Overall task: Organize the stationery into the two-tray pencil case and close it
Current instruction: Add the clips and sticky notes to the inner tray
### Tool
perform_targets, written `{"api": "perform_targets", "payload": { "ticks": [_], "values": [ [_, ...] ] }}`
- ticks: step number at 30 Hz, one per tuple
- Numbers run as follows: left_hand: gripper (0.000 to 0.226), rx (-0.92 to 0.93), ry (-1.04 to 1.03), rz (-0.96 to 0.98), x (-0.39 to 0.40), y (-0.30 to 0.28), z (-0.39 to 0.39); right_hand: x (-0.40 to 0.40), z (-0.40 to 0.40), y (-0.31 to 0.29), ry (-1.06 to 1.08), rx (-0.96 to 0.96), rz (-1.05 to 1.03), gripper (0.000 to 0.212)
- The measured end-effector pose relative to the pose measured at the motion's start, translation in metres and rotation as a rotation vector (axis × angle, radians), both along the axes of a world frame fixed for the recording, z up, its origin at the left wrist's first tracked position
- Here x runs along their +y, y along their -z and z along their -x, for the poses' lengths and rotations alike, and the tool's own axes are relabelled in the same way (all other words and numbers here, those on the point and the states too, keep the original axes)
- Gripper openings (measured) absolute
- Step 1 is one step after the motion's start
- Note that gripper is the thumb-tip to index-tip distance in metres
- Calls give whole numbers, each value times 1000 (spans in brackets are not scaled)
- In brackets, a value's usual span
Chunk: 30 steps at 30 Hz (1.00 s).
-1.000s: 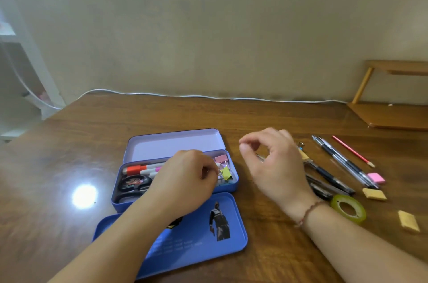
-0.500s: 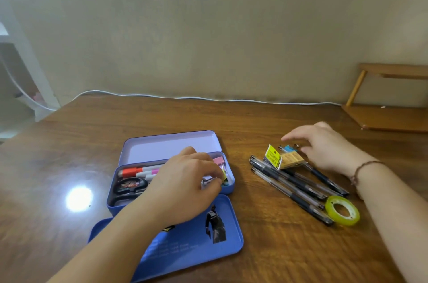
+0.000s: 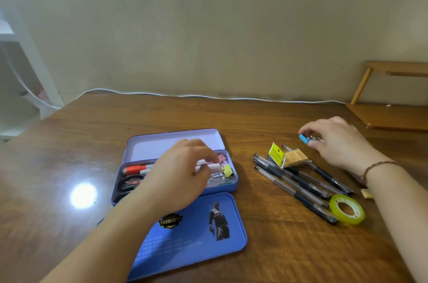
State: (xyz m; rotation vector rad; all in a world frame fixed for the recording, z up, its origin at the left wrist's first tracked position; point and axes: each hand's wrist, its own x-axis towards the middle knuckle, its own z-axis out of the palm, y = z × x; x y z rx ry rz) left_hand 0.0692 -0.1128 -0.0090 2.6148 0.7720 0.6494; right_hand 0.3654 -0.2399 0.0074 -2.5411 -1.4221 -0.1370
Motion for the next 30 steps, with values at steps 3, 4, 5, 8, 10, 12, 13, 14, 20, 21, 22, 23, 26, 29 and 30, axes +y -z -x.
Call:
{"api": "perform_targets", "payload": {
  "ticks": [3, 4, 5, 8, 10, 12, 13, 14, 20, 21, 22, 23, 26, 29, 30],
  "values": [
    [30, -50, -191, -52, 11, -4, 5, 5, 14, -15, -92, 10, -176, 31],
    [29, -52, -232, -56, 13, -4, 6, 9, 28, -21, -168, 19, -240, 31],
    [29, -50, -258, -51, 14, -4, 6, 13, 46, -25, -268, 25, -286, 30],
    [30, -17, -291, -29, 13, -5, 7, 23, 108, -18, -603, 14, -259, 31],
    [30, 16, -297, -29, 13, -6, 7, 26, 135, -4, -711, -28, -172, 34],
    [32, 52, -288, -25, 13, -8, 8, 29, 144, 8, -734, -38, -123, 37],
    [32, 65, -280, -17, 12, -9, 8, 30, 144, 11, -730, -19, -119, 38],
    [33, 76, -269, -5, 12, -10, 9, 32, 144, 12, -724, 5, -121, 39],
    [37, 179, -208, 33, 7, -13, 10, 37, 141, 17, -728, 120, -68, 44],
    [38, 186, -204, 46, 7, -14, 10, 36, 139, 17, -731, 151, -67, 45],
    [38, 194, -200, 59, 7, -14, 10, 35, 136, 16, -731, 184, -77, 46],
    [39, 204, -198, 66, 7, -14, 10, 35, 135, 16, -724, 208, -99, 47],
    [39, 225, -189, 67, 7, -15, 10, 34, 129, 15, -666, 195, -209, 44],
    [38, 238, -168, 70, 7, -14, 10, 32, 129, 13, -669, 126, -171, 45],
    [38, 246, -161, 72, 6, -13, 10, 31, 130, 13, -691, 112, -133, 47]
  ]
}}
